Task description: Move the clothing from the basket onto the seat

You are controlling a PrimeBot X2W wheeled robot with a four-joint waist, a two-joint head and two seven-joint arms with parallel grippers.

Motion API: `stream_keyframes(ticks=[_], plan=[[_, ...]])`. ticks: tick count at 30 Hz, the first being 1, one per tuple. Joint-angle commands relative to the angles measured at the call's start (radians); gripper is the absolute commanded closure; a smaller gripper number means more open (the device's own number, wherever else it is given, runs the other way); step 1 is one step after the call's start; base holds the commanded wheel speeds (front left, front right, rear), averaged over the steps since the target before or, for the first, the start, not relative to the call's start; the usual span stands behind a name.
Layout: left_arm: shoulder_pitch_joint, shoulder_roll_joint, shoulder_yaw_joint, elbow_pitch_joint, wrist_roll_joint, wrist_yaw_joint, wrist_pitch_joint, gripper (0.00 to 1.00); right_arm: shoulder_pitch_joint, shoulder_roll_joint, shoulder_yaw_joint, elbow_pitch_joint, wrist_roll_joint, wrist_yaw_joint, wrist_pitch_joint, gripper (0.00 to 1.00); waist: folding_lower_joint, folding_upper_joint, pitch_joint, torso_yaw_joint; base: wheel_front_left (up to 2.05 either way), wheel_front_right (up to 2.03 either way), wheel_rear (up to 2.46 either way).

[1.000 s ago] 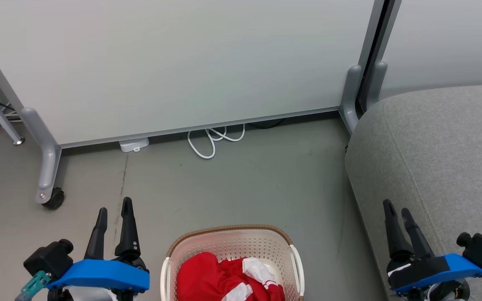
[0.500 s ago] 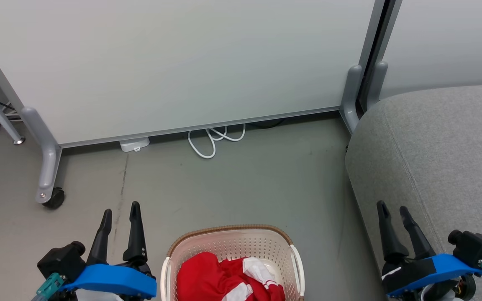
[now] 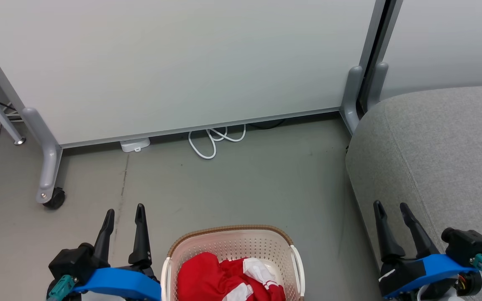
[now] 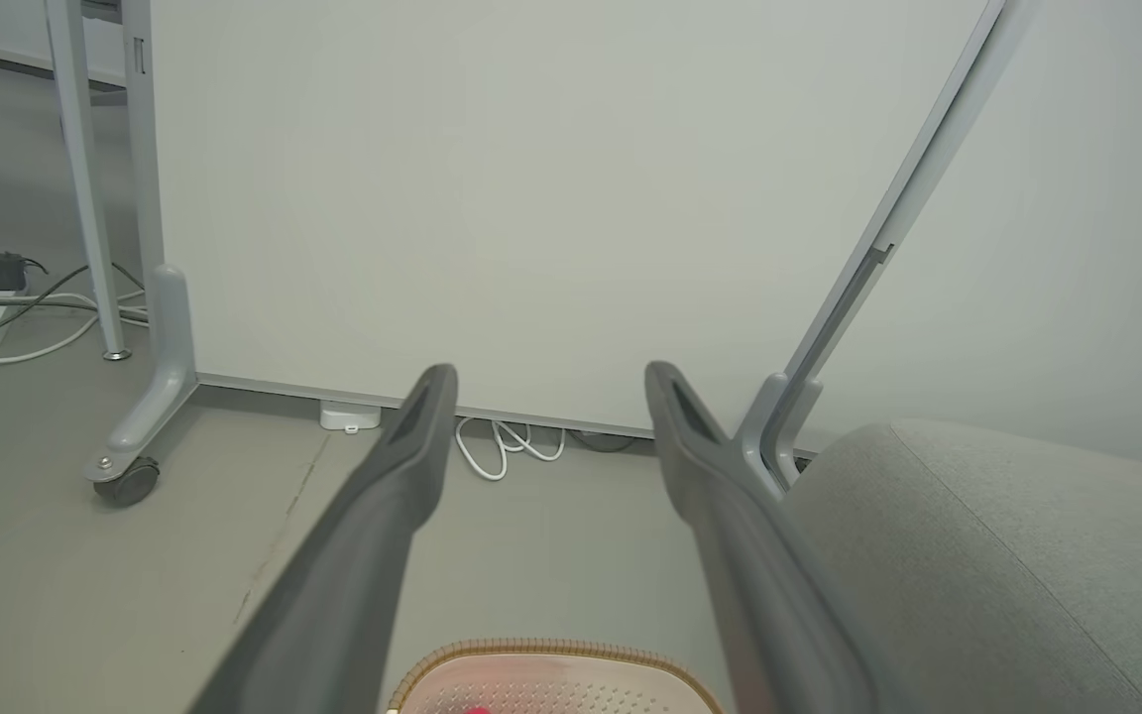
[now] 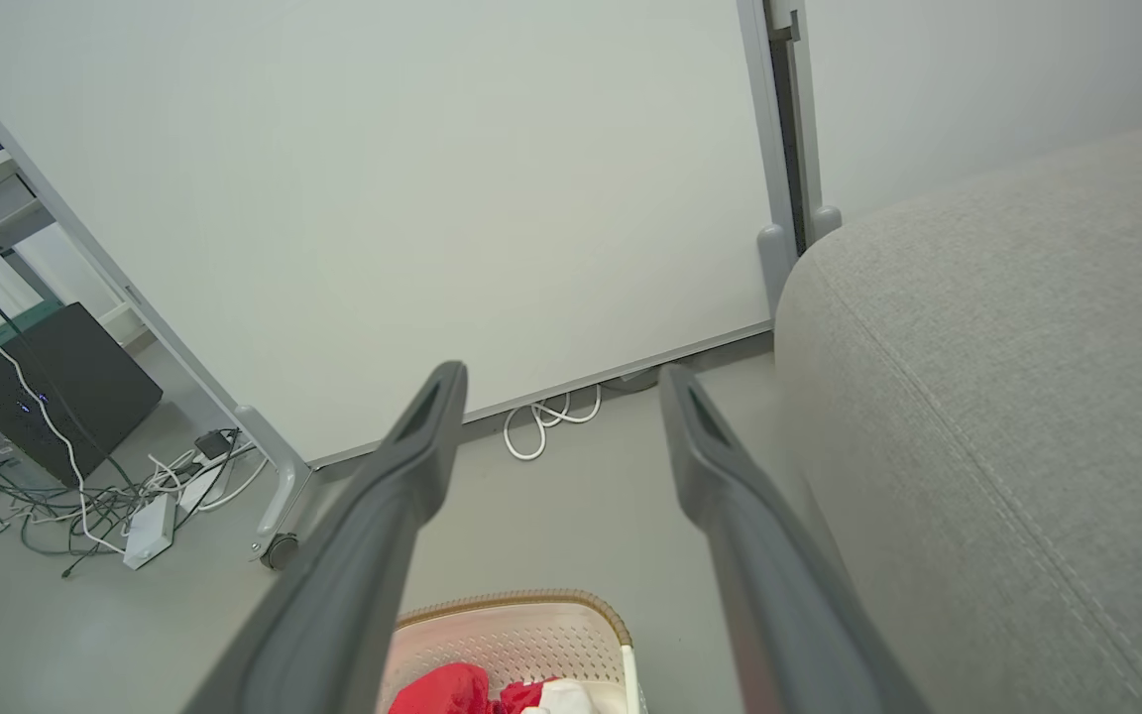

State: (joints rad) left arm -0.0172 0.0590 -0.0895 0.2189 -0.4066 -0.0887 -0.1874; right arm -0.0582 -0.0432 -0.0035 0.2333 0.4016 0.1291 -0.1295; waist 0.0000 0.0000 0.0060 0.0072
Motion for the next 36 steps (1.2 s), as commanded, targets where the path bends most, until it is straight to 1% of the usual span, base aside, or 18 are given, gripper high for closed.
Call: stream_keyframes(ticks=[1, 18, 36], plan=[[0.003, 0.001, -0.004, -0.005, 0.025, -0.002, -0.010, 0.00, -0.004, -0.008, 0.000, -0.012, -0.032, 0.002, -0.009, 0.00, 0.0000, 0.0000, 0.000, 0.000, 0.00, 0.00, 0.00], [0.010, -0.006, -0.009, 0.012, 0.123, -0.007, -0.046, 0.00, 0.008, -0.009, -0.019, -0.024, -0.208, 0.002, -0.007, 0.00, 0.0000, 0.0000, 0.001, 0.002, 0.00, 0.00, 0.00], [0.019, -0.008, -0.019, 0.032, 0.198, -0.007, -0.078, 0.00, 0.006, -0.010, -0.013, -0.023, -0.343, 0.002, -0.025, 0.00, 0.0000, 0.0000, -0.005, 0.001, 0.00, 0.00, 0.00]])
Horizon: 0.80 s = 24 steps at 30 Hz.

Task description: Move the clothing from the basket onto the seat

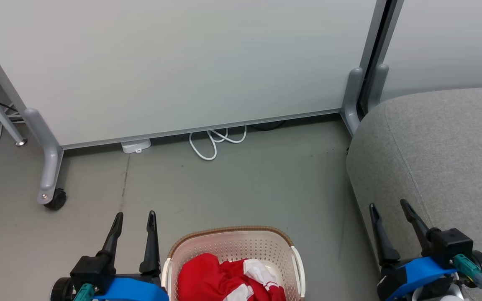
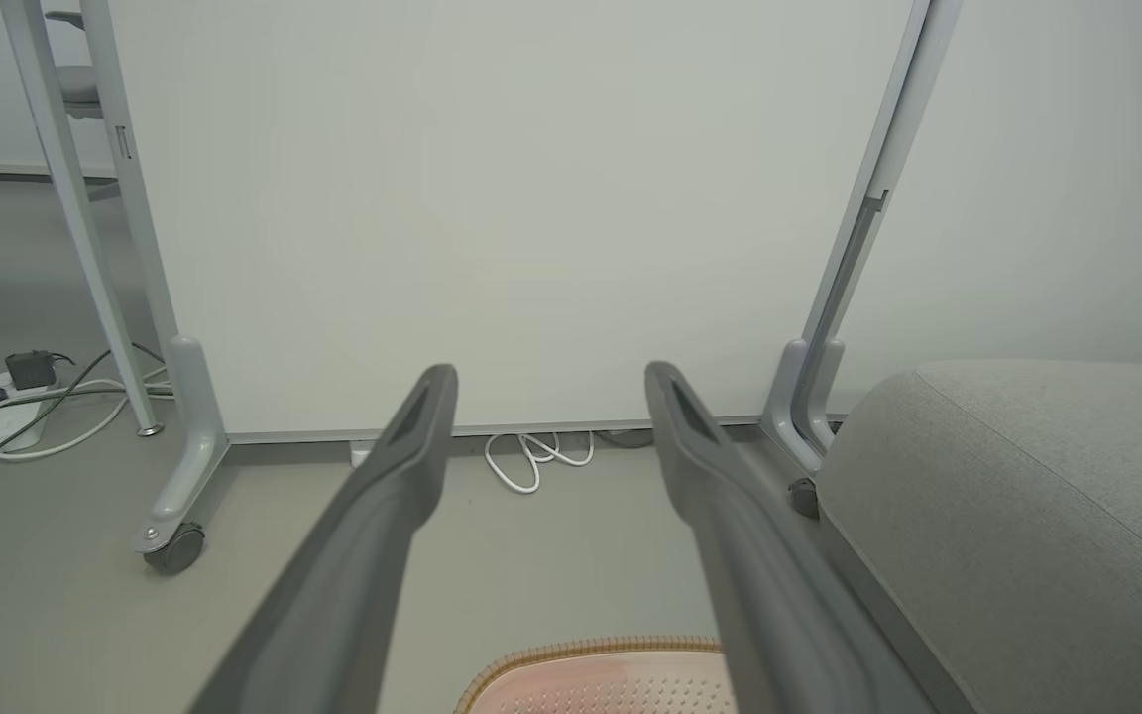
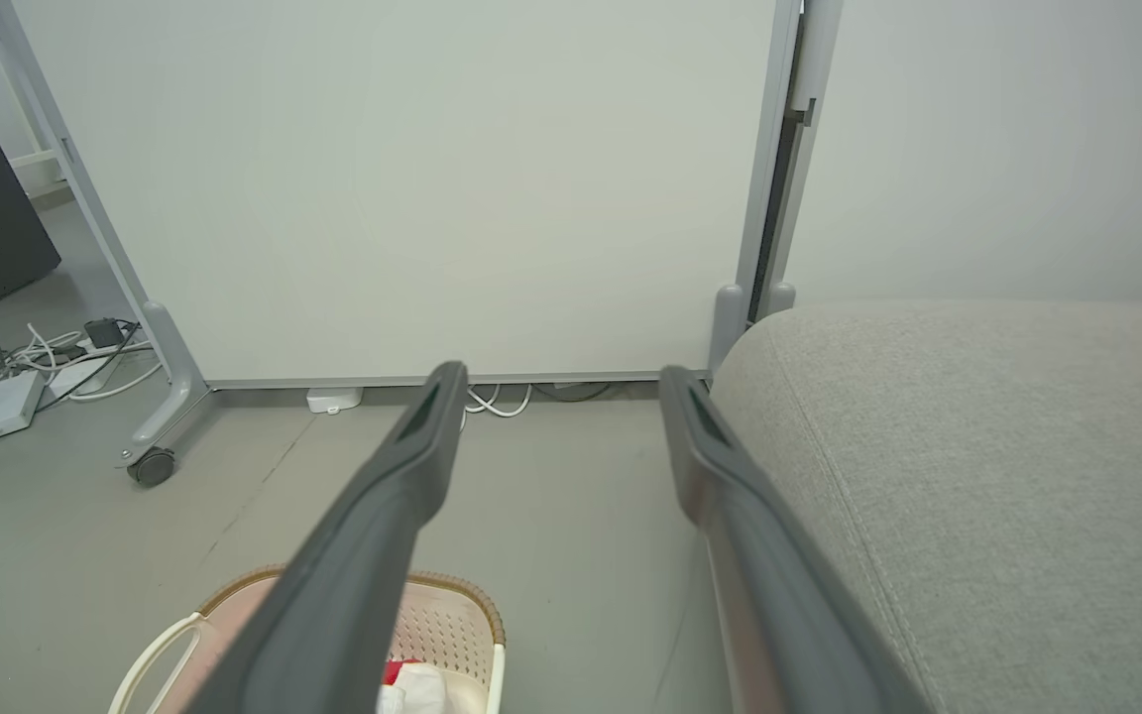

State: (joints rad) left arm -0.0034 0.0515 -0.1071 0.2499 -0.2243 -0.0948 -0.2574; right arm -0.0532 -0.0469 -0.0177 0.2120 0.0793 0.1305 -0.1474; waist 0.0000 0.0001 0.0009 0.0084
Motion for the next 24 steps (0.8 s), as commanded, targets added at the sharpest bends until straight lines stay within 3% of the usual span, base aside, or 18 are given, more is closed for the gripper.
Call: stream_keyframes(ticks=[1, 18, 24], plan=[[0.006, -0.001, -0.002, 0.002, 0.020, -0.001, -0.011, 0.00, 0.000, -0.006, 0.002, 0.000, -0.027, 0.000, -0.010, 0.00, 0.0000, -0.0001, 0.000, -0.001, 0.00, 0.00, 0.00], [-0.001, -0.002, -0.012, 0.003, 0.002, 0.005, -0.009, 0.00, -0.013, -0.006, 0.012, -0.005, -0.004, 0.000, -0.008, 0.00, 0.0000, -0.0001, 0.018, -0.005, 0.00, 0.00, 0.00], [-0.043, -0.002, -0.019, 0.032, -0.003, 0.002, -0.008, 0.00, -0.069, -0.006, 0.046, -0.029, 0.004, 0.000, -0.013, 0.00, 0.0000, -0.0001, 0.116, -0.032, 0.00, 0.00, 0.00]])
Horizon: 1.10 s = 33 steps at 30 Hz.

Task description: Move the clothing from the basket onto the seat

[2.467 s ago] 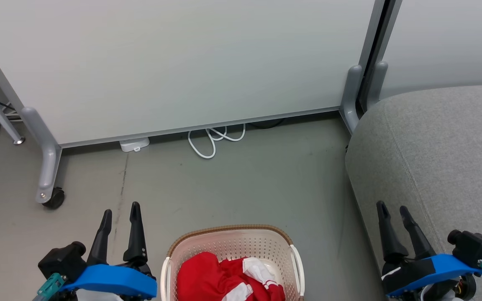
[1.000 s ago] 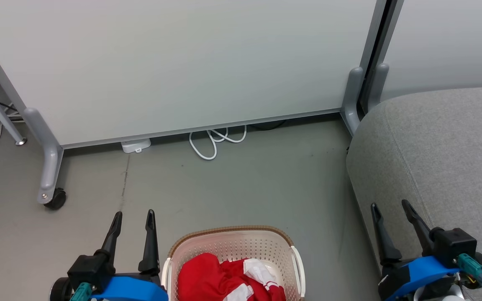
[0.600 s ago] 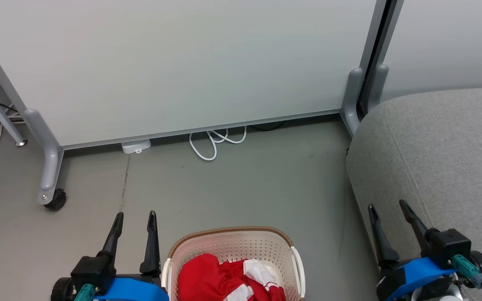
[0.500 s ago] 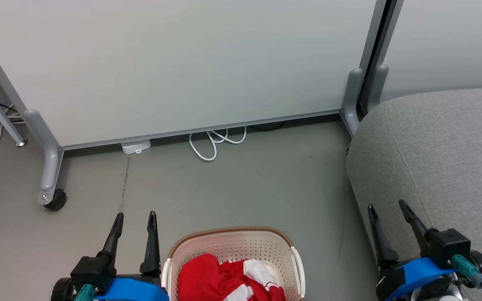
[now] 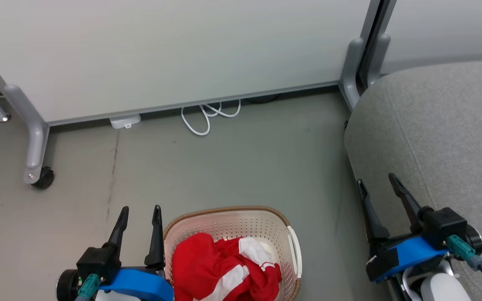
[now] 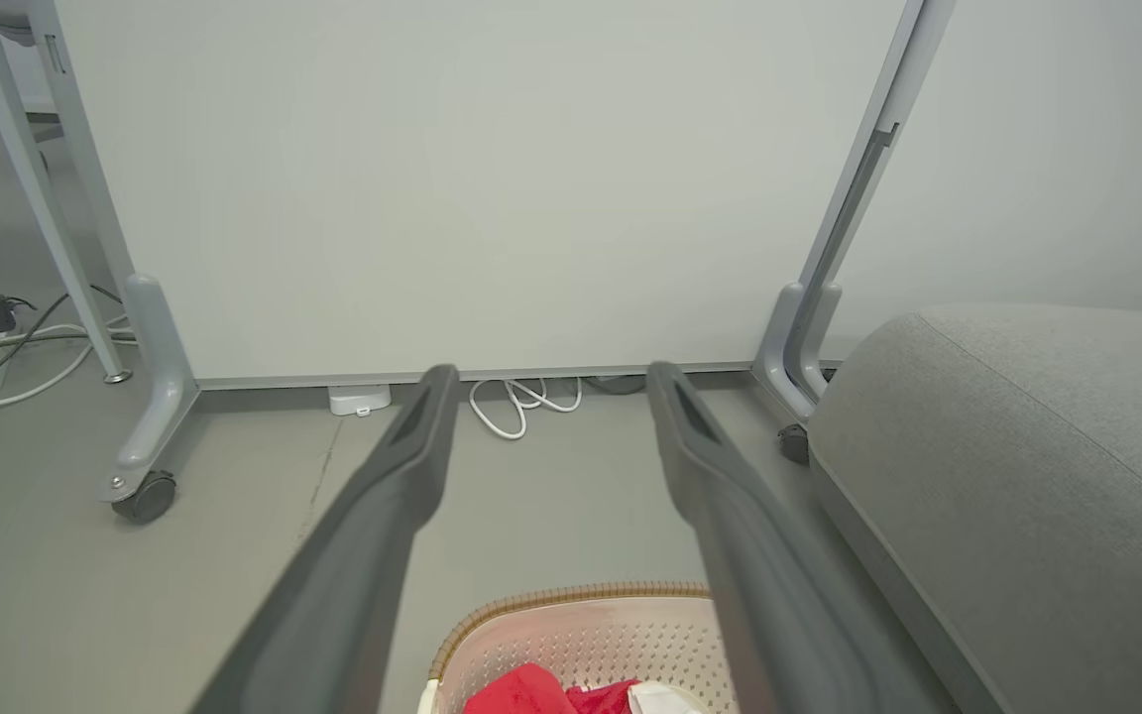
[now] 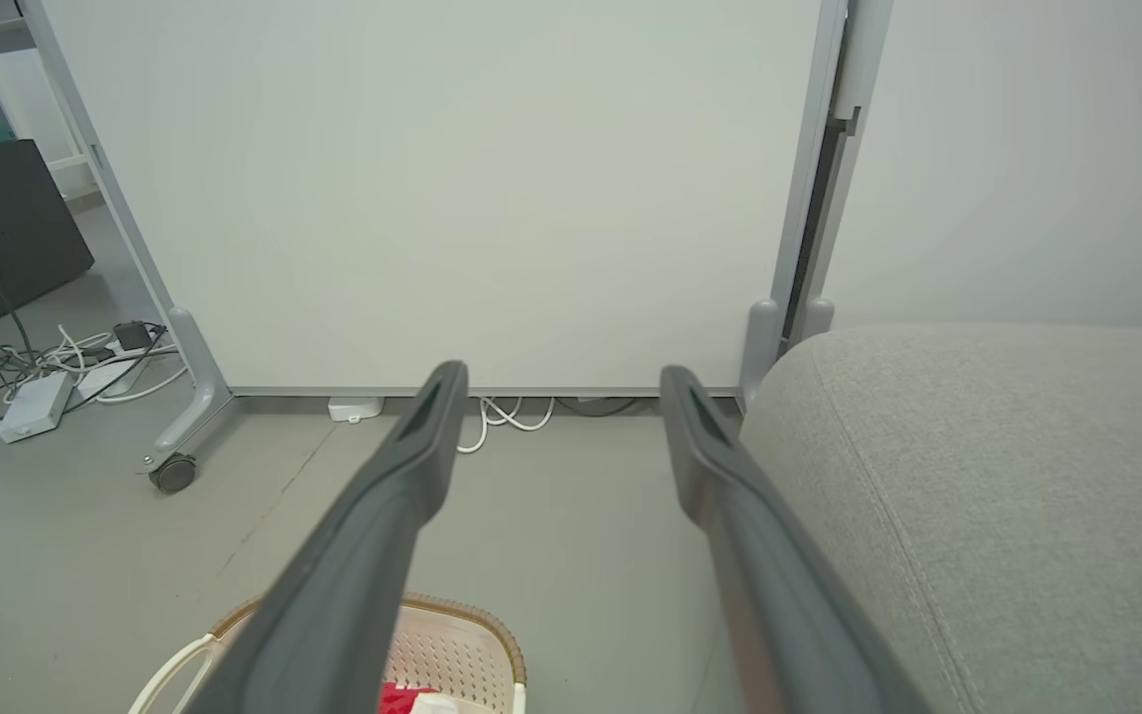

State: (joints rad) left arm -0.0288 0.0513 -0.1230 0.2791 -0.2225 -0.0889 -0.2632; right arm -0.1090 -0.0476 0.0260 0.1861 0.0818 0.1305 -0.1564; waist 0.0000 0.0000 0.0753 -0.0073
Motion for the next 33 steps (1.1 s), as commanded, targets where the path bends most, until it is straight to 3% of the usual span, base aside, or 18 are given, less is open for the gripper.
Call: stream_keyframes(ticks=[1, 12, 21, 33], plan=[[-0.029, -0.001, -0.005, 0.015, -0.006, -0.005, -0.001, 0.00, -0.027, -0.005, 0.009, -0.007, 0.003, 0.000, -0.005, 0.00, 0.0000, 0.0000, 0.064, -0.023, 0.00, 0.00, 0.00], [-0.226, 0.040, -0.041, 0.200, -0.030, -0.027, 0.139, 0.00, -0.198, -0.004, 0.090, -0.044, 0.019, 0.000, -0.040, 0.00, 0.0000, 0.0000, 0.351, -0.142, 0.00, 0.00, 0.00], [-0.390, 0.088, -0.066, 0.389, -0.046, -0.034, 0.276, 0.00, -0.291, -0.004, 0.164, -0.038, 0.064, 0.000, -0.075, 0.00, 0.0000, 0.0000, 0.522, -0.239, 0.00, 0.00, 0.00], [-0.516, 0.156, -0.048, 0.550, -0.040, 0.034, 0.407, 0.00, -0.346, -0.003, 0.255, -0.022, 0.143, 0.000, -0.107, 0.00, 0.0000, 0.0000, 0.660, -0.332, 0.00, 0.00, 0.00]])
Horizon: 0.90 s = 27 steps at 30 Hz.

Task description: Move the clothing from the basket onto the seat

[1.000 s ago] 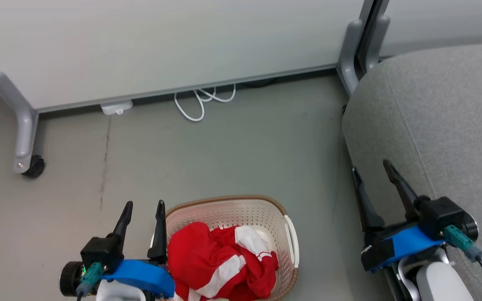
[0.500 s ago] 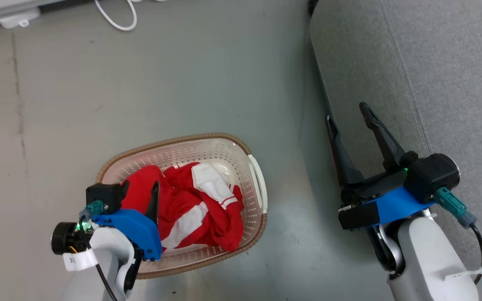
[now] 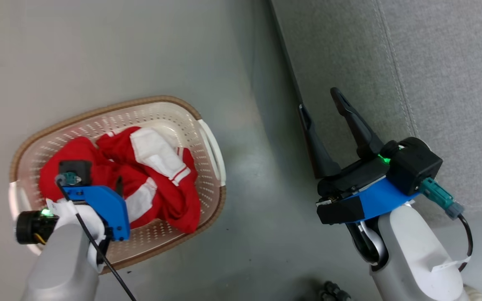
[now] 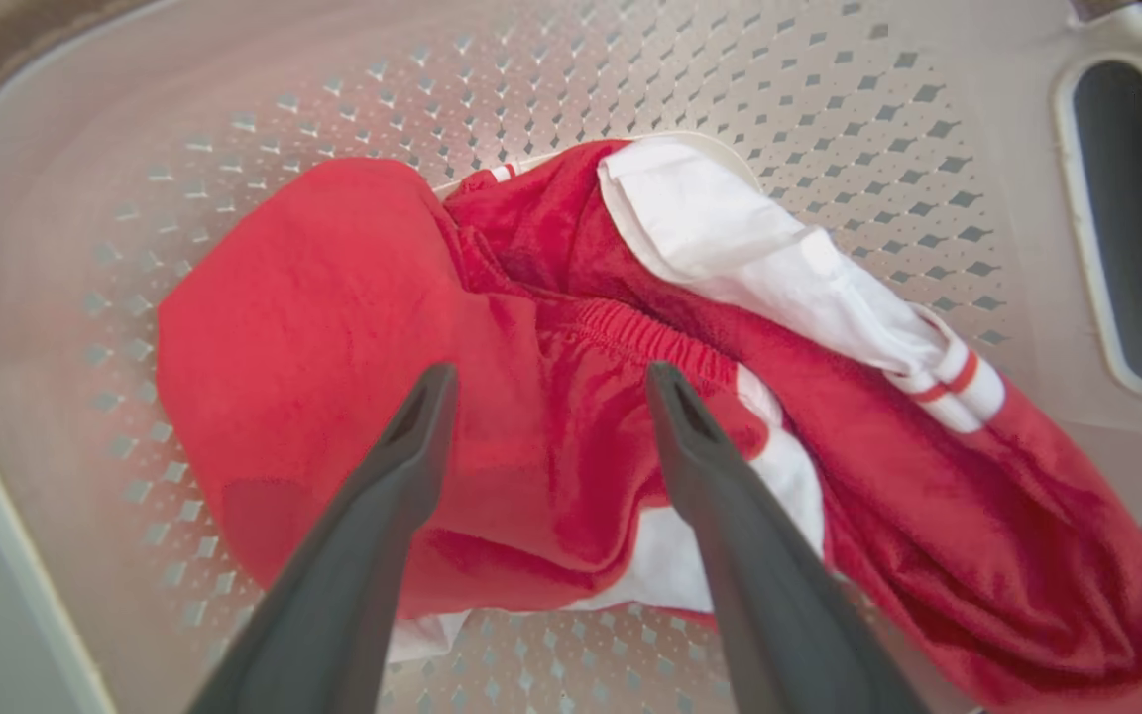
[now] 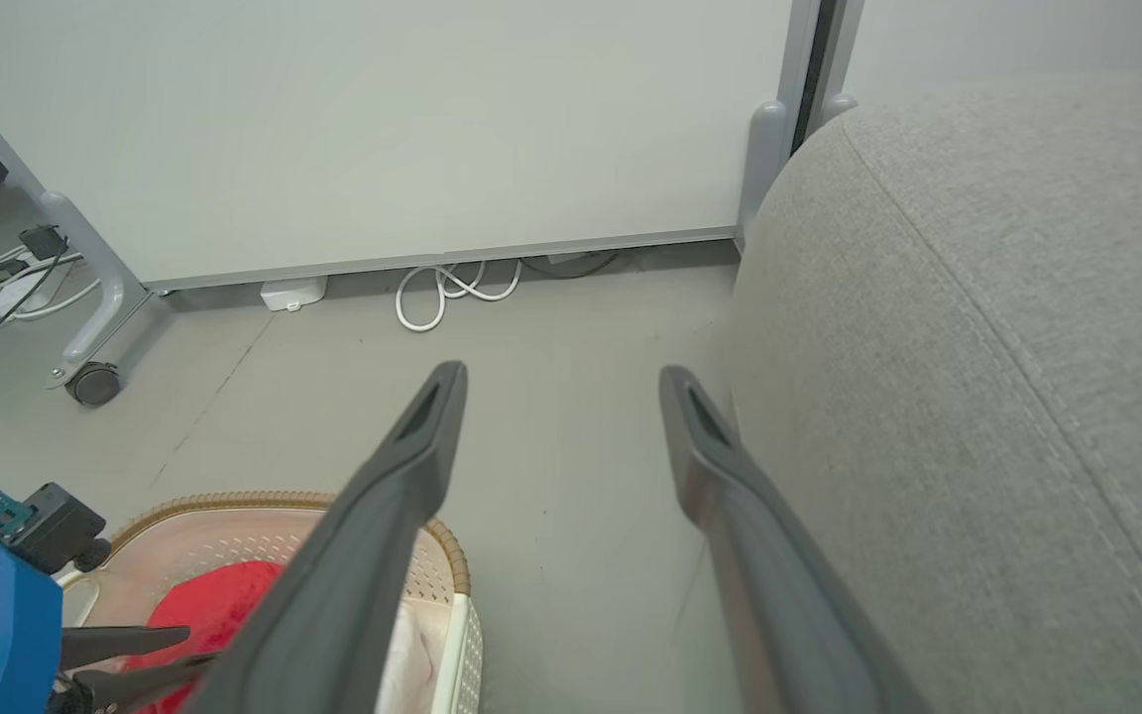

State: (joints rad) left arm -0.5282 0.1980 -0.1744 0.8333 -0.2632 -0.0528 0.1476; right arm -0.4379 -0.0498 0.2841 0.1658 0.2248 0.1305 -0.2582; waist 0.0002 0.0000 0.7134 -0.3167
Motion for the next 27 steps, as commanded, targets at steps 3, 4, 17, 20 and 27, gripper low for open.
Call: stream_keyframes(ticks=[3, 4, 17, 20, 27], plan=[[-0.030, 0.028, 0.009, 0.026, 0.008, 0.030, 0.019, 0.00, -0.021, -0.001, 0.016, -0.002, 0.015, 0.000, -0.007, 0.00, -0.0002, 0.0000, 0.041, -0.040, 0.00, 0.00, 0.00], [-0.034, 0.030, 0.011, 0.034, 0.009, 0.041, 0.025, 0.00, -0.024, -0.001, 0.019, -0.002, 0.019, 0.000, -0.007, 0.00, -0.0002, 0.0000, 0.045, -0.044, 0.00, 0.00, 0.00], [-0.059, 0.023, -0.004, 0.085, 0.009, 0.110, 0.065, 1.00, -0.034, -0.001, 0.033, -0.023, 0.049, 0.000, -0.008, 0.00, -0.0002, 0.0000, 0.067, -0.058, 0.00, 0.00, 0.00], [-0.062, 0.023, -0.007, 0.090, 0.006, 0.105, 0.063, 1.00, -0.035, -0.001, 0.031, -0.022, 0.048, 0.000, -0.008, 0.00, -0.0002, 0.0000, 0.066, -0.055, 0.00, 0.00, 0.00], [-0.074, 0.013, -0.019, 0.105, -0.009, 0.070, 0.051, 1.00, -0.033, -0.001, 0.028, -0.019, 0.041, 0.000, -0.008, 0.00, -0.0002, 0.0000, 0.058, -0.045, 0.00, 0.00, 0.00]])
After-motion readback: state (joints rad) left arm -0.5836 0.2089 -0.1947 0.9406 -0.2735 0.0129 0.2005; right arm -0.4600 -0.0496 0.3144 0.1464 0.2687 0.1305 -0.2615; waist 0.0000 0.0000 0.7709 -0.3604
